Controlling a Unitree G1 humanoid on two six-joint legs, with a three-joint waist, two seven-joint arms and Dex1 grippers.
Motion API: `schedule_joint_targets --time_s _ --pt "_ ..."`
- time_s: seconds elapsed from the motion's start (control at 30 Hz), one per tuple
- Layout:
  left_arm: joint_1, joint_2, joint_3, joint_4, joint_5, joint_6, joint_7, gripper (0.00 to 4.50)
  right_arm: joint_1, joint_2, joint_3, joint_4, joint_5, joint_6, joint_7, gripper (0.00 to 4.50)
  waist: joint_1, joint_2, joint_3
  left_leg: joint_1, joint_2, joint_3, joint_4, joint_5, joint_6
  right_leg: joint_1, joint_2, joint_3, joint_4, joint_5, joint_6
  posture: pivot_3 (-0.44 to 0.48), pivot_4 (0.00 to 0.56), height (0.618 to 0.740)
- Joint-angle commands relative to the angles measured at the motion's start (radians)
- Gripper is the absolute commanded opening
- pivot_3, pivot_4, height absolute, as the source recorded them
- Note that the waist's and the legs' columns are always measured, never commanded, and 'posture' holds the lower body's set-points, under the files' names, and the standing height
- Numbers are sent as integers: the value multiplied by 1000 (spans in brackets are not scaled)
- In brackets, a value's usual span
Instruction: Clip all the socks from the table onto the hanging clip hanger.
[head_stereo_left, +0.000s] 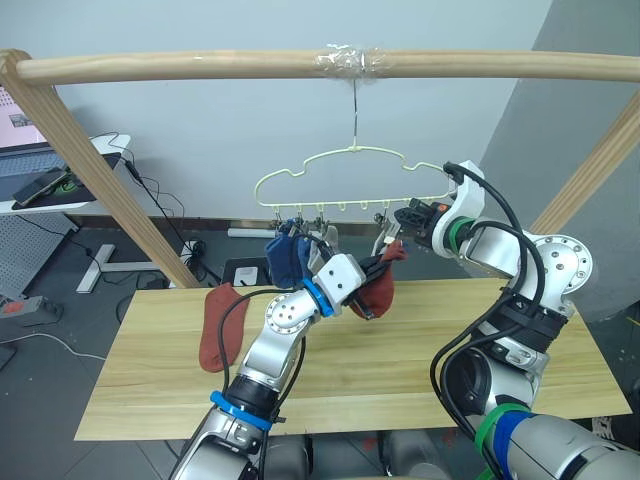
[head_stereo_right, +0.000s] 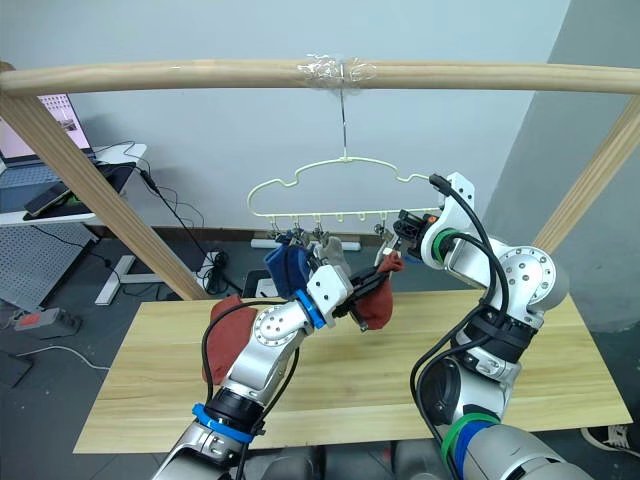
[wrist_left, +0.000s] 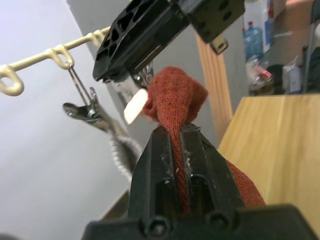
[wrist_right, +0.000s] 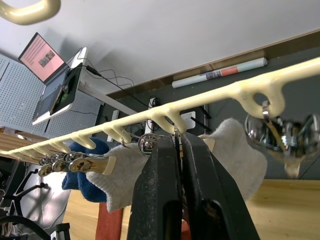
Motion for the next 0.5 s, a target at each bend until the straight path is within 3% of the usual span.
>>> schedule_joint_targets --time_s 0.03,0.5 --pt "-15 14 -1 -8 44 -65 30 18 4 1 -4 -33 -16 8 3 0 0 0 0 0 0 0 0 0 0 0 0 0 0 0 0 -126 97 740" --pt "9 129 -73 9 261 -273 99 18 -6 -11 -12 -25 -39 7 25 0 0 0 0 0 0 0 0 0 0 0 0 0 1 0 0 -120 95 740"
